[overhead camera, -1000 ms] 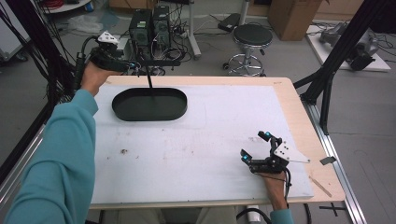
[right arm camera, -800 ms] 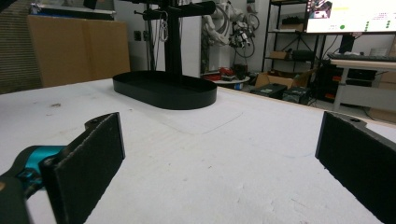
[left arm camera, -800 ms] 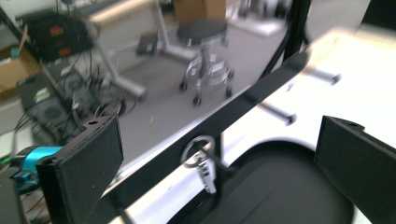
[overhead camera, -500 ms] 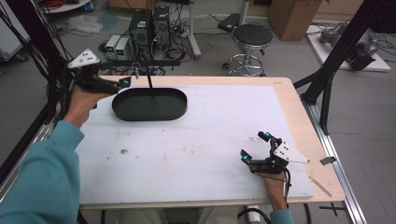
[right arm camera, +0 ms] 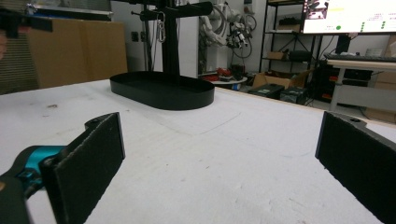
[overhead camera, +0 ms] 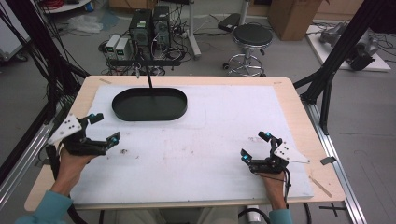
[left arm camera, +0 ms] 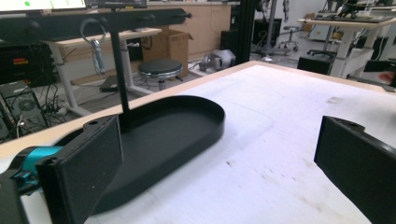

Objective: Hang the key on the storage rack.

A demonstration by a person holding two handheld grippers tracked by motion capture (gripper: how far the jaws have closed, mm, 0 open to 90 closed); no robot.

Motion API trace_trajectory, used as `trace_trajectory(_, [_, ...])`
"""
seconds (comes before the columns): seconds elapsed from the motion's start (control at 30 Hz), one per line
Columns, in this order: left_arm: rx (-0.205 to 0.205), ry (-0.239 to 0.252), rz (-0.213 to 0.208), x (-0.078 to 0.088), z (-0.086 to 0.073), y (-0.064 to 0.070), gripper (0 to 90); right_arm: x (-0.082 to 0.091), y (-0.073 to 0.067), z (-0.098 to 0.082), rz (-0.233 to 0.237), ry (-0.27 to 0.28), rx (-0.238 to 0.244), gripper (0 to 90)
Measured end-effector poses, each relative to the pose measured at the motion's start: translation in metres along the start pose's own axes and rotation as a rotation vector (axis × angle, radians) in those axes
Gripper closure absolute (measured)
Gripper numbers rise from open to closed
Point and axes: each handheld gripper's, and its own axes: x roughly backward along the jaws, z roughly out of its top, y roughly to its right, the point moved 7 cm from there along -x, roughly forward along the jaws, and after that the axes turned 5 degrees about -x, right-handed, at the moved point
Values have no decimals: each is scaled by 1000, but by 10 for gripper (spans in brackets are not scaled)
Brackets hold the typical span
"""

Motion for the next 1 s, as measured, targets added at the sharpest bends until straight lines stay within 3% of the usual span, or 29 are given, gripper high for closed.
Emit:
trace_trajectory(0.1, [-17, 5, 8, 6, -16, 10, 17, 0, 0, 0, 1, 1, 2, 6])
trace_trajectory(0.2, [10, 32, 11, 10, -36, 15, 17, 0, 0, 0, -1, 3, 7, 6])
trace_trajectory(0.37, [44, 45, 20, 12, -50, 17, 17, 0, -1, 0, 0, 4, 8, 6])
trace_trajectory(0.6, [25, 49, 26, 8, -61, 23, 17, 1, -2, 0, -6, 6, 14, 6])
trace_trajectory(1.0, [27, 88, 57, 12, -61, 22, 17, 1, -1, 0, -9, 14, 17, 7])
